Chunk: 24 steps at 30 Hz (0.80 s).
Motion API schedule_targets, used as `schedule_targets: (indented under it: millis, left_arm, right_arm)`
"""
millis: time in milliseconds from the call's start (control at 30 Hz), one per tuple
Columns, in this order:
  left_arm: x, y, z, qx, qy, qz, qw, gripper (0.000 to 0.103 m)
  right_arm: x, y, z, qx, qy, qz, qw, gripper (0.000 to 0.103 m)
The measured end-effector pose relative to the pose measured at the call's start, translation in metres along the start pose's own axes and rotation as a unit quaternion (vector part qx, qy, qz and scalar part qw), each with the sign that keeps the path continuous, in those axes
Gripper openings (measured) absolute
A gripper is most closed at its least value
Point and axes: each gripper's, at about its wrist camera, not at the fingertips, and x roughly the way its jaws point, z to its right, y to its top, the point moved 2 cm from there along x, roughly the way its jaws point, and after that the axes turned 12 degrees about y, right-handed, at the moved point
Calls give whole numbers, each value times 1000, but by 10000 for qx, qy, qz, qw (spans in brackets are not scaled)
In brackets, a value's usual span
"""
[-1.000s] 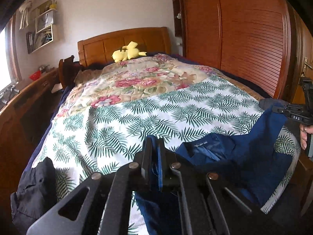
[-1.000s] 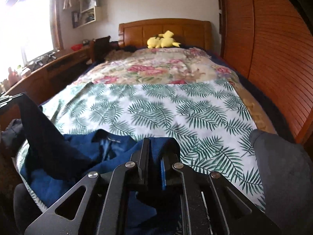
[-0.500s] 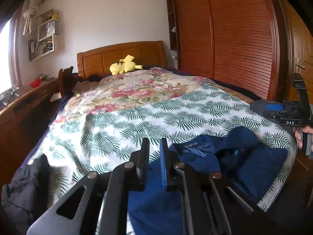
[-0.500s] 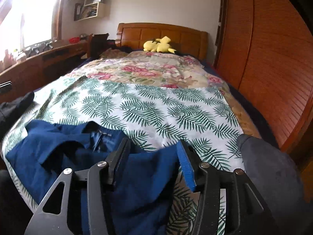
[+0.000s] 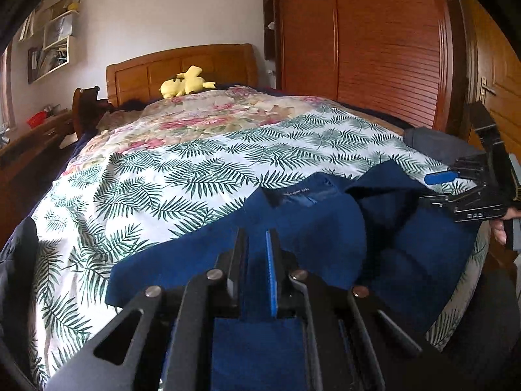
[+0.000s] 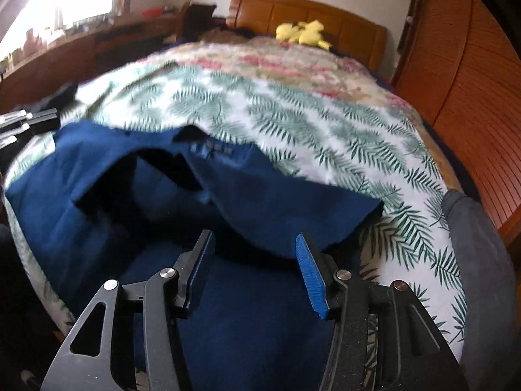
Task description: Fold large clothes
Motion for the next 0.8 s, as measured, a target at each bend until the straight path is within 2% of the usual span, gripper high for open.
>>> schedule_targets:
  millis: [67,100,167,233,333,667,800]
  left_arm:
    - [1,-4,1,19,-112,-49,9999,8]
    - [1,-6,1,5,-175,-61,9998,8]
    - [0,-7,-1,-19,-209,-84,9997,8]
    - [-1,-9,-2,-28,-255,-85,9996,8]
    - [-3,-10,-5,-79,-323,-74,9994,8]
    - [-7,-11,-25,-306,-221,-45,9993,8]
    - [-9,-13,-37,-387,-141,-41,9991,8]
  right_arm:
    - [11,-2,-2,-157,-232,-229,9993,52]
    - [16,-4,-1,-234,-404,-326,9984,47]
    - [23,-3,5,-278,-559,-445,9971,33]
    - [25,2,11,-225,-543,-476,9971,7]
    - [27,18,15,-319,-556,-417,9971,2]
    - [46,114,9,-415,-488,231,9977,1]
    - [51,137,5,-297,-435,391,9978,1]
